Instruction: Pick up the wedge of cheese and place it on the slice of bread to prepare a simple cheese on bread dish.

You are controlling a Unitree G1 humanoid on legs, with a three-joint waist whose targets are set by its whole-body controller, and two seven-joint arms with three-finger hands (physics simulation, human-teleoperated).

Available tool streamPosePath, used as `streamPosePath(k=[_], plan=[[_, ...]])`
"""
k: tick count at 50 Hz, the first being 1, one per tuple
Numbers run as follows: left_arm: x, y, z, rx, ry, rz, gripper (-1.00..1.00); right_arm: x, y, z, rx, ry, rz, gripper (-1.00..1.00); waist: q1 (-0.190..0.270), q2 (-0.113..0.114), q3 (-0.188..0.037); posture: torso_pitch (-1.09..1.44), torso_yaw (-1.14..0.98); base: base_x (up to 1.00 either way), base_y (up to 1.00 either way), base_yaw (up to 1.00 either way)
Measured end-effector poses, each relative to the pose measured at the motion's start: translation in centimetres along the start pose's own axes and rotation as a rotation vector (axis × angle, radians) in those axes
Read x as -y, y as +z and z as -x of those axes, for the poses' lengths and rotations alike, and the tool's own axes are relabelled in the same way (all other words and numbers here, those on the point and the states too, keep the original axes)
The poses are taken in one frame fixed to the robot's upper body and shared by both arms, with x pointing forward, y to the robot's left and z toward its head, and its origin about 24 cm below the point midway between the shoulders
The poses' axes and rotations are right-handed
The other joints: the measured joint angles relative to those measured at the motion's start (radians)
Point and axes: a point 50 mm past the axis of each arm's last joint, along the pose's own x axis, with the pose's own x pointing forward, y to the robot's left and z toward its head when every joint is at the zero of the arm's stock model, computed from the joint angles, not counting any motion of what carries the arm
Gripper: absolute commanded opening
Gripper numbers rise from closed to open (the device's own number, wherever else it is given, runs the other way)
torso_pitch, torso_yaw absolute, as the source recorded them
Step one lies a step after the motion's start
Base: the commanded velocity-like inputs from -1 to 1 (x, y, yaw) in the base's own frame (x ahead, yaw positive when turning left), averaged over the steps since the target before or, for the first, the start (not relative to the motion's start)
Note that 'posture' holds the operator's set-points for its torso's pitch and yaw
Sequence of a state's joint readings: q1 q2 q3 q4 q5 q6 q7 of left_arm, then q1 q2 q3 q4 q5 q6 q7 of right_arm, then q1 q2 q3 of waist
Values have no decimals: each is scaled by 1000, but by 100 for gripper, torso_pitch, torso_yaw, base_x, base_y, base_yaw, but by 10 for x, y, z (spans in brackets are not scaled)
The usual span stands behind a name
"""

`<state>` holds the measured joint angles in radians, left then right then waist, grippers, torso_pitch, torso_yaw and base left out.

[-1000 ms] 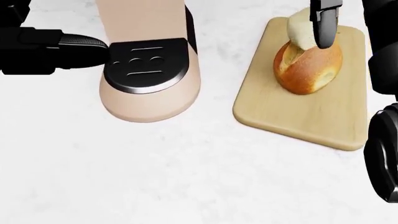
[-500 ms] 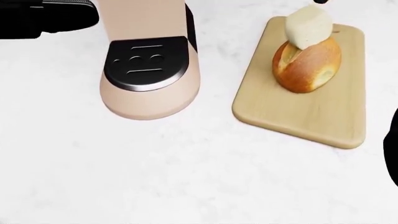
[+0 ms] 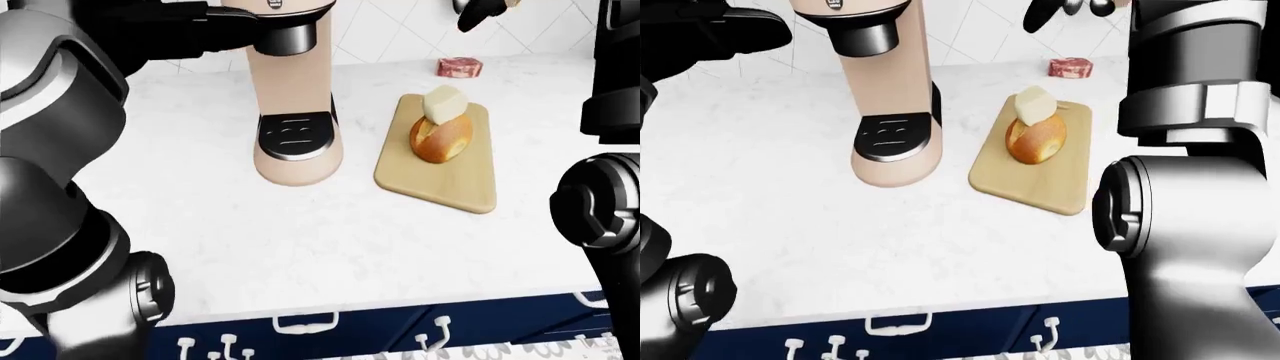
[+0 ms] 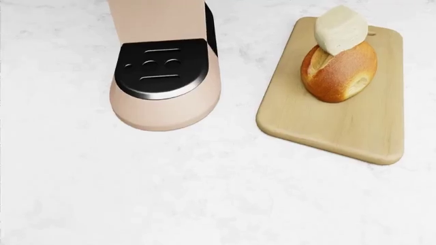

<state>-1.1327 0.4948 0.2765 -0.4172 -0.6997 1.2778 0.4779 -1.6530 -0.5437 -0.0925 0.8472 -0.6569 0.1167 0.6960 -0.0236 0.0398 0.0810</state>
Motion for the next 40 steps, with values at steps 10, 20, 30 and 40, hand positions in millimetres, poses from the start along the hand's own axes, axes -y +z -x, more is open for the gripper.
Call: streamPosePath(k=[10,20,30,40], plan=[[4,7,-3,2,-13,-4,100,10,12,4,69,-70,-42,100,1,-3,4,0,0,0,0,0],[6,18,-3,23,-14,-4,100,17,16,8,97,-111,-42,100,1,-6,7,0,0,0,0,0],[6,30,-1,47,-14,-8,100,23,23,11,129,-140,-38,100,0,-5,11,0,0,0,0,0],[8,41,-1,67,-16,-13,100,33,37,14,164,-169,-24,100,-2,-5,14,0,0,0,0,0]])
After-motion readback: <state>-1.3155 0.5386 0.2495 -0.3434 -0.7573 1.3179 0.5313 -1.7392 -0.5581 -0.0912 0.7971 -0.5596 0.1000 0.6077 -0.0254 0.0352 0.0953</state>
